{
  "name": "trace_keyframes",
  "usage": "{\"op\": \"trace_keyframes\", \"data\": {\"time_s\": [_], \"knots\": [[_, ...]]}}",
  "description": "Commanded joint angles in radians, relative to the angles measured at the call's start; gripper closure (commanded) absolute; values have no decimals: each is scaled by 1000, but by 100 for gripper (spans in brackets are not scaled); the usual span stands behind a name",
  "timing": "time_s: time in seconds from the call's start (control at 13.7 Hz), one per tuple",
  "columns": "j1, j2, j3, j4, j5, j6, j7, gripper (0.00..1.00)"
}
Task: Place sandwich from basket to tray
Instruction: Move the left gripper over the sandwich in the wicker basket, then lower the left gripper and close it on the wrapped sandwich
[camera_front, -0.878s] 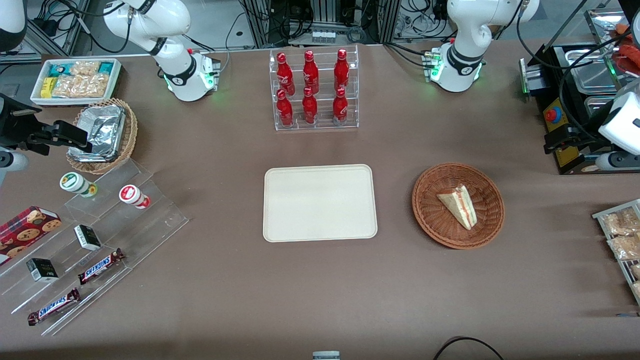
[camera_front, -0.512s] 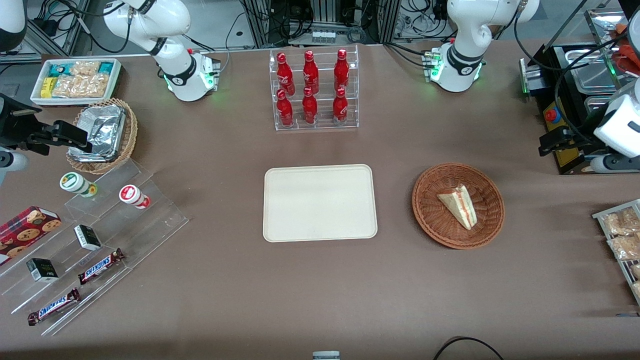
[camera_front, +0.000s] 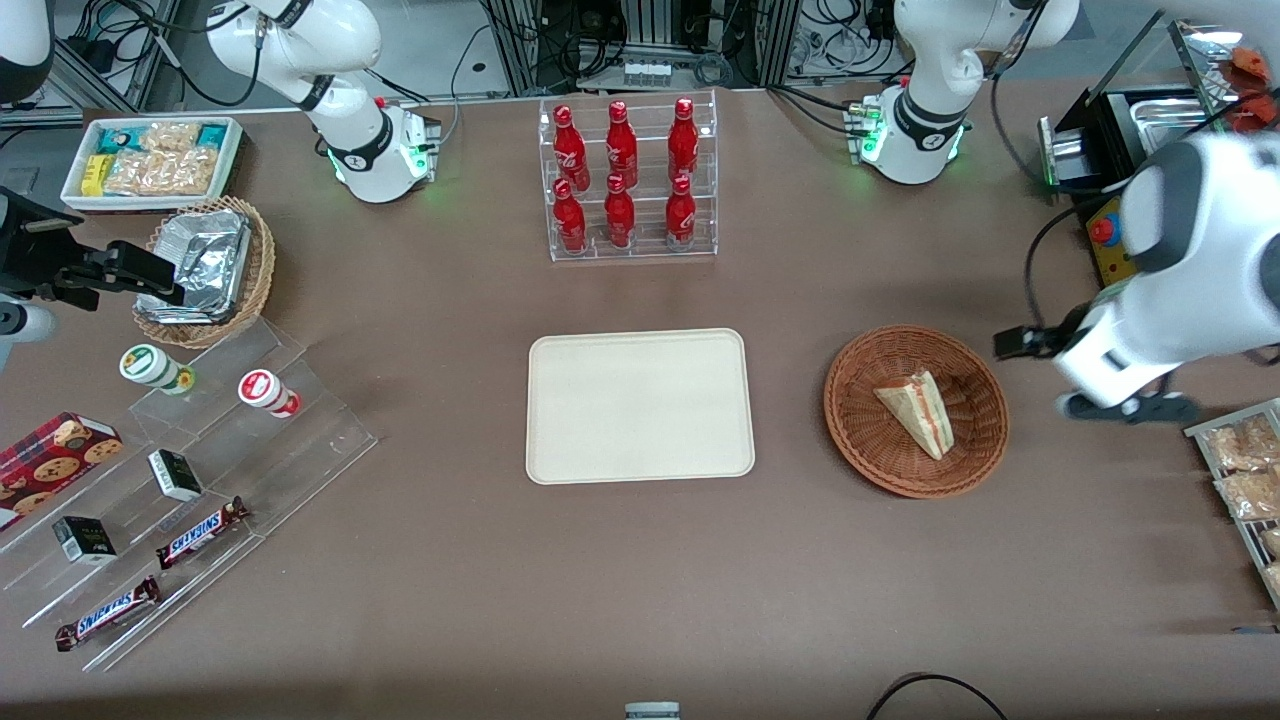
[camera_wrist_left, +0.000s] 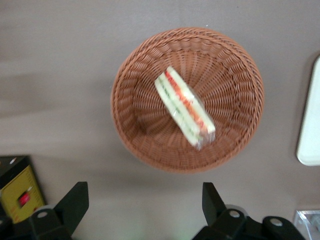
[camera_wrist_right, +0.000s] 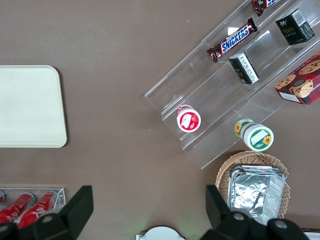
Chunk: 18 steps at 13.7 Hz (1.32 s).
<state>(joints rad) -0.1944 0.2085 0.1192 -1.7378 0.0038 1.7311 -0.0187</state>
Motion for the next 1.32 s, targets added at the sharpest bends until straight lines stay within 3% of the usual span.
{"op": "trace_keyframes", "data": {"time_s": [0.0, 0.22, 0.8, 0.95, 1.24], "knots": [[-25, 0, 5, -142, -2, 196, -73, 0], [-97, 15, 5, -278, 8, 431, -299, 0], [-112, 28, 10, -302, 15, 459, -821, 0], [-112, 17, 11, -359, 15, 545, -930, 0], [-112, 3, 11, -463, 8, 686, -1001, 0]]}}
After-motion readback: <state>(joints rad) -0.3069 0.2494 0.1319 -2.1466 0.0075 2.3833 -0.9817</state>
